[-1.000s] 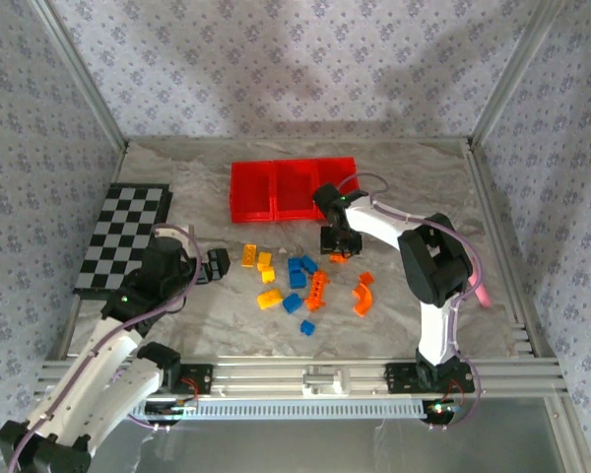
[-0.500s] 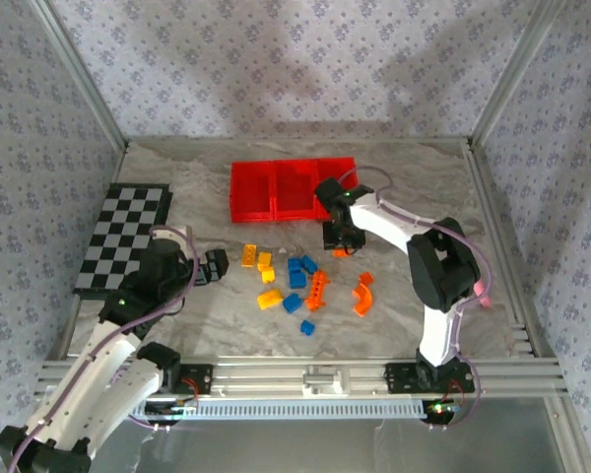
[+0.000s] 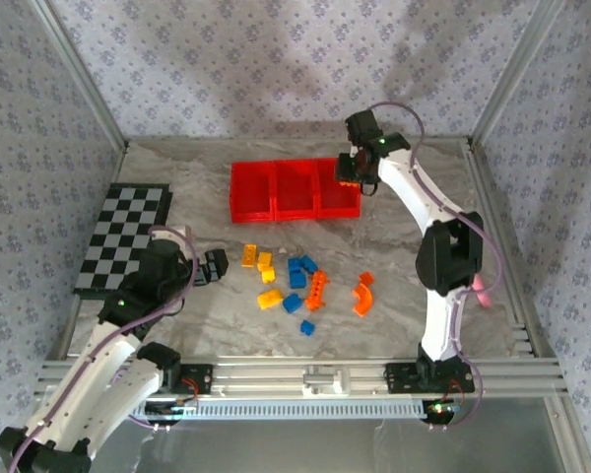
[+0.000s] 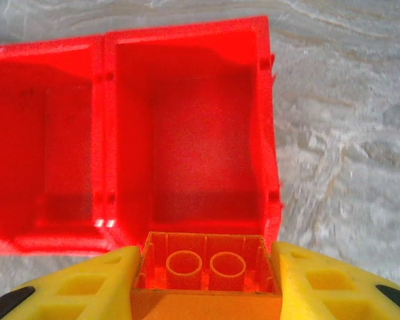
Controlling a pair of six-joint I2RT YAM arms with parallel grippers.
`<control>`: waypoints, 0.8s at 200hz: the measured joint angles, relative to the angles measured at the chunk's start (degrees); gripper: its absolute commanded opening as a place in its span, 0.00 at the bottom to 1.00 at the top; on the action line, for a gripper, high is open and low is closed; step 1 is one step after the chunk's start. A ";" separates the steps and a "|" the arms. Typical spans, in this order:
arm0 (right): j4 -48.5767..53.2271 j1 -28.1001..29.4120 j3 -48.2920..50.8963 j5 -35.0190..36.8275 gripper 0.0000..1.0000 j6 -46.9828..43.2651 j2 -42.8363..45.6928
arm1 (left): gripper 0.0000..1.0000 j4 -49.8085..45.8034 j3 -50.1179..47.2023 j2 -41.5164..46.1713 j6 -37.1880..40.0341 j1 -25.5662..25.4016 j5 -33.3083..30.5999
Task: Sort the legos into containers by color
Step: Place the lego in the container.
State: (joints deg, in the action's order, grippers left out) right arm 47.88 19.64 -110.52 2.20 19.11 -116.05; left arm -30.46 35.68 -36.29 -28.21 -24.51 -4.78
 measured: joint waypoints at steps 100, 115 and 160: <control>2.38 -0.83 -11.26 -4.98 0.45 -2.08 -13.53 | 1.00 0.04 -1.46 0.81 -0.39 0.00 -0.85; 2.84 -0.79 -12.85 -5.66 0.48 -2.08 -14.51 | 1.00 0.00 -1.46 0.28 -0.42 0.00 -0.85; 3.89 -0.81 -14.21 -6.16 0.59 -1.99 -17.70 | 1.00 0.00 -1.46 0.20 -0.42 0.00 -0.87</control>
State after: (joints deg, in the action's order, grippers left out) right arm 51.77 18.83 -124.73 -3.97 17.12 -133.75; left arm -30.46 34.22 -36.10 -28.62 -24.51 -5.65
